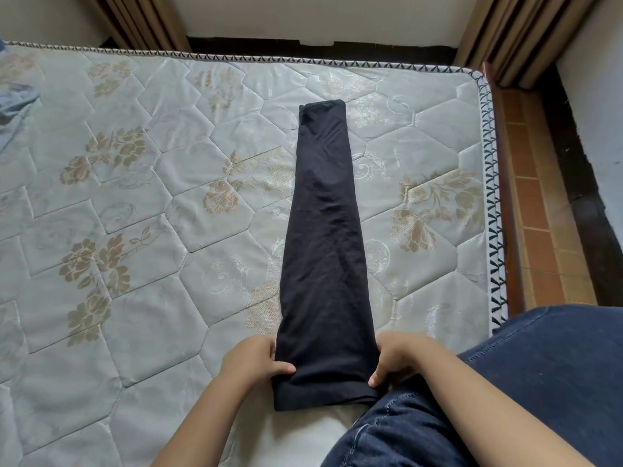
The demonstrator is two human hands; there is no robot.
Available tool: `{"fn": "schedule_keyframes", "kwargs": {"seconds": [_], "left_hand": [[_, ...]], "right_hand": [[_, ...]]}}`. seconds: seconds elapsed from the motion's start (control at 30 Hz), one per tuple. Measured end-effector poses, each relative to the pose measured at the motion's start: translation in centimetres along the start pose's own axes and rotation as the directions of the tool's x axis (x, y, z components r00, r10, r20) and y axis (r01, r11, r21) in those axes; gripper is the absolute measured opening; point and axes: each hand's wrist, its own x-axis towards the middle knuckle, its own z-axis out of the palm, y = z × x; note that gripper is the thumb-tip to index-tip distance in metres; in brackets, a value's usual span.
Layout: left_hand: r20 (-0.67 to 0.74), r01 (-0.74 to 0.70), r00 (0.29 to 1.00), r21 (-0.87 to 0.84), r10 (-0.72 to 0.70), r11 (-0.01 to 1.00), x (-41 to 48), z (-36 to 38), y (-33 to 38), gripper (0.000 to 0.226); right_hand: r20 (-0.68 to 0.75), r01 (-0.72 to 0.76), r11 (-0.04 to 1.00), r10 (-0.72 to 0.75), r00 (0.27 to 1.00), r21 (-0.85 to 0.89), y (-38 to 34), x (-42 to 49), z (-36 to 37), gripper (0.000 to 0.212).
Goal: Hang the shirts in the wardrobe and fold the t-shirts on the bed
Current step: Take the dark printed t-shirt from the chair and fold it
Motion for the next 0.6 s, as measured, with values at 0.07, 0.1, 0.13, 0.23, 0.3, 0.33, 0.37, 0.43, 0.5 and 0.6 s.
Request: {"fn": "schedule_keyframes", "kwargs": {"seconds": [0.07, 0.1, 0.13, 0.23, 0.3, 0.33, 0.37, 0.43, 0.5, 0.6], "left_hand": [[-0.209, 0.09, 0.976, 0.107, -0.066, 0.99, 0.0, -0.1, 0.4, 0.047], [-0.371, 0.09, 0.927, 0.093, -0.05, 0.992, 0.2, 0.0, 0.5, 0.045], [-0.551, 0.023, 0.834, 0.082, 0.026, 0.996, 0.5, 0.1, 0.7, 0.038], [-0.807, -0.279, 0.495, 0.203, 0.322, 0.939, 1.9, 1.2, 2.6, 0.014], [-0.755, -0.448, 0.516, 0.166, 0.406, 0.879, 2.6, 2.3, 4.7, 0.029], [-0.701, -0.465, 0.571, 0.152, 0.427, 0.872, 2.9, 3.0, 5.4, 0.038], [-0.651, -0.436, 0.623, 0.169, 0.433, 0.884, 3.3, 4.0, 5.5, 0.048], [-0.563, -0.344, 0.712, 0.24, 0.419, 0.908, 4.0, 5.7, 4.9, 0.064], [-0.57, -0.267, 0.734, 0.258, 0.369, 0.929, 4.4, 6.2, 3.9, 0.061], [-0.593, -0.156, 0.769, 0.188, 0.239, 0.97, 4.2, 4.9, 2.9, 0.056]], "right_hand": [[0.017, -0.02, 0.991, 0.022, 1.0, -0.134, 0.0, -0.7, -0.5, 0.027], [0.005, -0.029, 0.986, 0.03, 1.0, -0.165, -0.2, -1.1, -0.9, 0.03], [-0.057, -0.026, 0.983, 0.016, 0.998, -0.179, -0.5, -1.7, -1.3, 0.034], [-0.6, -0.023, 0.961, -0.153, 0.785, -0.275, -2.4, -2.2, -1.8, 0.033], [-0.824, 0.074, 0.882, -0.461, 0.328, -0.465, -4.7, -1.2, -0.4, 0.013], [-0.786, 0.103, 0.818, -0.573, 0.231, -0.566, -5.5, -0.5, 0.7, 0.006], [-0.722, 0.137, 0.769, -0.635, 0.273, -0.624, -5.9, 0.5, 1.8, 0.02], [-0.614, 0.152, 0.725, -0.659, 0.435, -0.671, -4.8, 3.0, 3.3, 0.05], [-0.591, 0.168, 0.725, -0.654, 0.473, -0.668, -2.6, 4.3, 2.8, 0.063], [-0.638, 0.049, 0.806, -0.502, 0.584, -0.59, 0.0, 3.9, 0.0, 0.088]]}}
